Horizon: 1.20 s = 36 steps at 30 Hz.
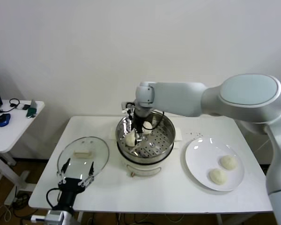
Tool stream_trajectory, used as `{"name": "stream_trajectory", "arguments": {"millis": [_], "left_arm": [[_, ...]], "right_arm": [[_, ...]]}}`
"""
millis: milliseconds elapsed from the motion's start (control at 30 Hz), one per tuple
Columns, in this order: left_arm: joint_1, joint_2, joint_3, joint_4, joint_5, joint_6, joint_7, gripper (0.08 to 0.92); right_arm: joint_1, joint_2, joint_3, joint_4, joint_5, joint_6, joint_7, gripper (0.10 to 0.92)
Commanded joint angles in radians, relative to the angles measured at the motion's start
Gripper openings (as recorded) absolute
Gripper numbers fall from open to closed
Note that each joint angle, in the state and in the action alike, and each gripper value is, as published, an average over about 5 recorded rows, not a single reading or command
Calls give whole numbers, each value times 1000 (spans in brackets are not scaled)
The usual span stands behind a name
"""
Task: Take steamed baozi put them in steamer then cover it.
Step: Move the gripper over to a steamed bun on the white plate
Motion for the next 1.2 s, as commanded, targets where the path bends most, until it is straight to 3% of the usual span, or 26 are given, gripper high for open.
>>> {"name": "stream_trajectory", "arguments": {"millis": [33,233,600,900,1200], "left_arm": [[-1,0,2,1,0,2,0,823],[-4,0,-3,3,-2,5,-1,823],[-10,-14,-7,-10,5,30,-5,823],[16,-16,-28,-29,7,42,-24,823],[46,-30,-34,-47,14,62,-20,823]], "right_arm": [[158,-191,-22,152,-12,17,-41,823],[262,-454,-68,349,-83,28,-56,823],[218,-856,-92,557,-399,54,-82,823],[-149,-1046,134,540,-625,67,-58,823],[-467,-1041,398,427,-759,88,-60,823]]}}
